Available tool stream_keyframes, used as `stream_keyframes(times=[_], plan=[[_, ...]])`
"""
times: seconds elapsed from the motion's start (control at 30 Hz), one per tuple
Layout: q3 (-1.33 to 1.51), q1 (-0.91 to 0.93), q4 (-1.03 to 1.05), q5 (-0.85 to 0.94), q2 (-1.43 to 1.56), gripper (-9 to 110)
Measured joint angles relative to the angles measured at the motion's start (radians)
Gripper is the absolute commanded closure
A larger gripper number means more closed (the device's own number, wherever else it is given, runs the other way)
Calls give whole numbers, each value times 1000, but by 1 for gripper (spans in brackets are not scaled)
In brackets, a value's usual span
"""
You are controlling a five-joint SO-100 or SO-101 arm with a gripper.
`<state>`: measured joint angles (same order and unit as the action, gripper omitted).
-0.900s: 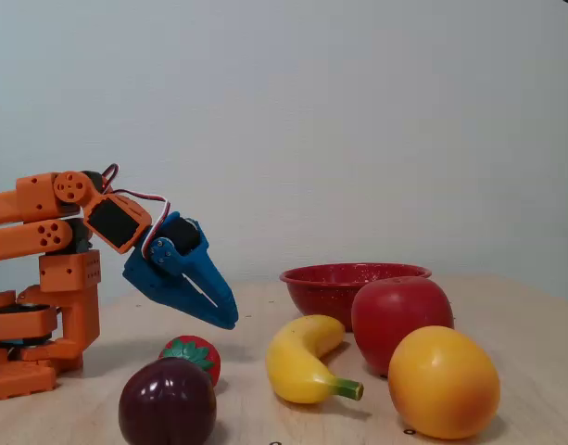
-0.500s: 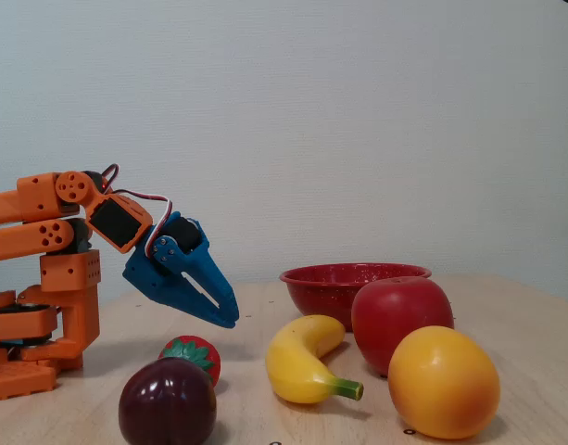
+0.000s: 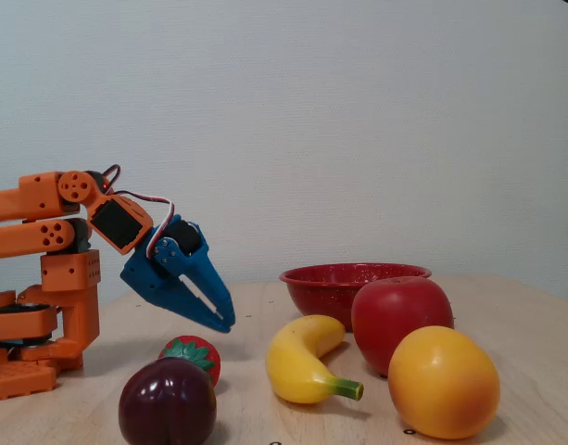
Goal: Put the banana in the red bowl.
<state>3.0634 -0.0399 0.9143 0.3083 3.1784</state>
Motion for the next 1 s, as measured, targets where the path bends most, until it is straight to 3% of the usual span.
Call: stream_keyframes(times=[0.33,0.63,0.83,1.0], plan=[[-394,-63,9,-107,-436,101],[-805,-160,204,-230,-963,101],[-1057,-156,403,-314,-1256,68],[-1195,-158,488,-370,-1413,60]])
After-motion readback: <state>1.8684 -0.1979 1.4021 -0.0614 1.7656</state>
